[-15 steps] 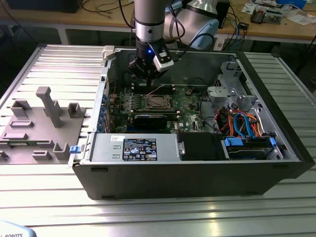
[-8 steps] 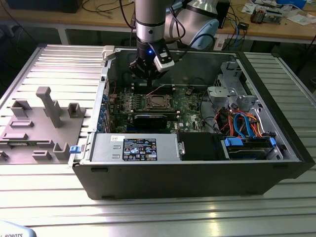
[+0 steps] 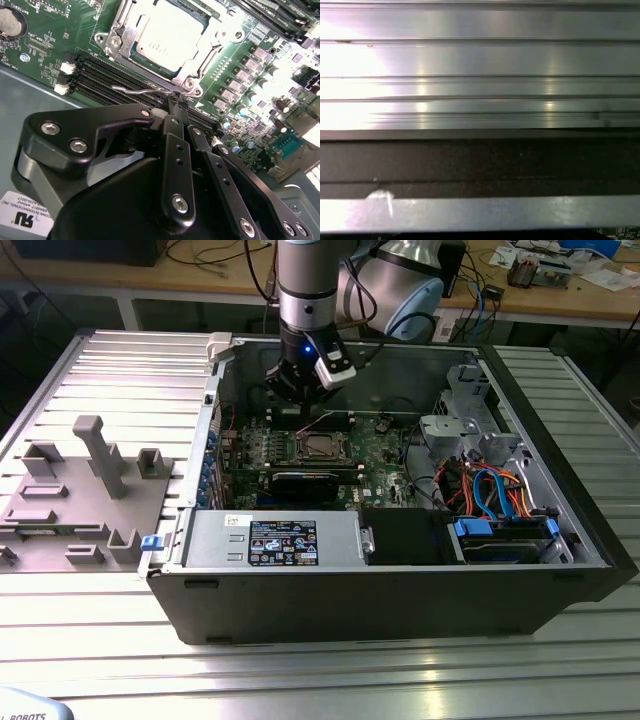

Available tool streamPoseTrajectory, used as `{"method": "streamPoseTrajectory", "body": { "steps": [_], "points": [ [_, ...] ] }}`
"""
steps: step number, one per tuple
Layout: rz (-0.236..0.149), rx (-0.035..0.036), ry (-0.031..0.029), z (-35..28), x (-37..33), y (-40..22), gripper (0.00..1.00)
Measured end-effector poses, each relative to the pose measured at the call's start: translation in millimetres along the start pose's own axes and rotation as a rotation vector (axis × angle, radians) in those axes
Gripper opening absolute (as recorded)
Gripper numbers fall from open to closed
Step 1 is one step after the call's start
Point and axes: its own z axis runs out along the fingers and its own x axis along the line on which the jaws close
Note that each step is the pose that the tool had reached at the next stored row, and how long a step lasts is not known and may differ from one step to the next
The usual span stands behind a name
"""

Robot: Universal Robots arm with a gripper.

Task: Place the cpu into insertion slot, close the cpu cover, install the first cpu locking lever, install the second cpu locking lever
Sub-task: 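Install the first cpu locking lever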

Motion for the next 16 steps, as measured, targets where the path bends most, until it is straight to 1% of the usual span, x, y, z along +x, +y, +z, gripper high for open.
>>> {"method": "streamPoseTrajectory", "body": {
  "steps": [5, 9, 14, 16],
  "points": [
    [-0.004, 0.0004, 0.0001, 3.4, -2.5, 0.2, 0.11],
    [-0.018, 0.0007, 0.0003, 6.1, -3.3, 0.4, 0.11],
    [-0.028, 0.0011, 0.0006, 9.4, -7.7, 0.8, 0.11],
    [-0.032, 0.0013, 0.0009, 11.1, -10.8, 0.8, 0.11]
  ]
}}
